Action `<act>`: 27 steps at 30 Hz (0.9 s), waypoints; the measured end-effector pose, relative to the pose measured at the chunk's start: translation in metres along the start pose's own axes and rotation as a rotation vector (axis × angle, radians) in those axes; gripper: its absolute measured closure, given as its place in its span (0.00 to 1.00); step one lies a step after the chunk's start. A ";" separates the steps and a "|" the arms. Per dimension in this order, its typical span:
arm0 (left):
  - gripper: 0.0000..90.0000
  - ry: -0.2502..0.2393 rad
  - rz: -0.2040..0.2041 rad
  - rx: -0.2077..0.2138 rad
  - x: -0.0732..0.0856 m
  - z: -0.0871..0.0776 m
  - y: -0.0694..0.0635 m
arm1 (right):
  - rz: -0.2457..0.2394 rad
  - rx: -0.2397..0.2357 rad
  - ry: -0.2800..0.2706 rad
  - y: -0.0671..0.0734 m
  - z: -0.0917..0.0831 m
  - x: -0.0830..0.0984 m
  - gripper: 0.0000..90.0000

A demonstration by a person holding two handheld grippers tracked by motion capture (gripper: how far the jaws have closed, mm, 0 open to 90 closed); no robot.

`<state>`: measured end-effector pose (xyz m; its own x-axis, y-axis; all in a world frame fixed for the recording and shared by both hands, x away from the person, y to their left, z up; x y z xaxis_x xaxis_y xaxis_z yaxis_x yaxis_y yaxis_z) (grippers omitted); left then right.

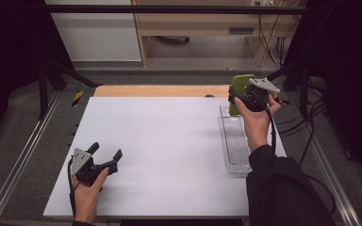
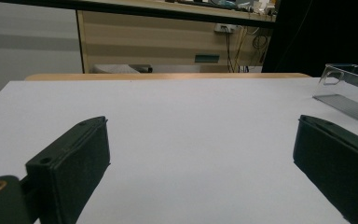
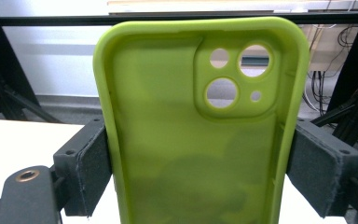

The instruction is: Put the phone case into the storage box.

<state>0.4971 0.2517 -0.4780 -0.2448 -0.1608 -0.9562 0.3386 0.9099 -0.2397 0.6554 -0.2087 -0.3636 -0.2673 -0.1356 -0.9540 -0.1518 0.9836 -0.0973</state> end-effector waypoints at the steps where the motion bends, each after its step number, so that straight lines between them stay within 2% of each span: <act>1: 0.03 0.001 0.002 0.000 0.000 0.000 0.000 | 0.000 0.000 0.000 0.000 0.000 0.000 0.18; 4: 0.04 0.000 0.001 -0.003 0.000 0.000 0.000 | 0.022 0.023 0.006 -0.005 0.009 0.004 0.18; 10: 0.04 -0.002 0.000 -0.001 0.000 0.001 0.001 | 0.065 0.038 0.009 -0.008 0.022 0.009 0.18; 17: 0.04 -0.004 -0.001 0.003 -0.001 0.001 0.000 | 0.060 0.056 0.000 -0.007 0.032 0.011 0.18; 20: 0.04 -0.004 -0.001 0.007 -0.001 0.001 -0.001 | 0.035 0.065 -0.001 -0.003 0.036 0.013 0.18; 27: 0.04 0.000 0.000 0.011 0.000 0.002 -0.001 | 0.019 0.078 0.009 0.004 0.045 0.021 0.18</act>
<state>0.4987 0.2504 -0.4778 -0.2447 -0.1608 -0.9562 0.3489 0.9055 -0.2416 0.6922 -0.2026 -0.3967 -0.2781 -0.1176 -0.9533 -0.0719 0.9922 -0.1014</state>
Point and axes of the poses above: each handheld gripper's, and its own axes: z roughly forward along the jaws, x roughly out of its underside, y roughly to its left, the point moved 7 cm from there along z, roughly forward along the jaws, and after that the axes turned 8 degrees about -z, right-handed, at the moved point
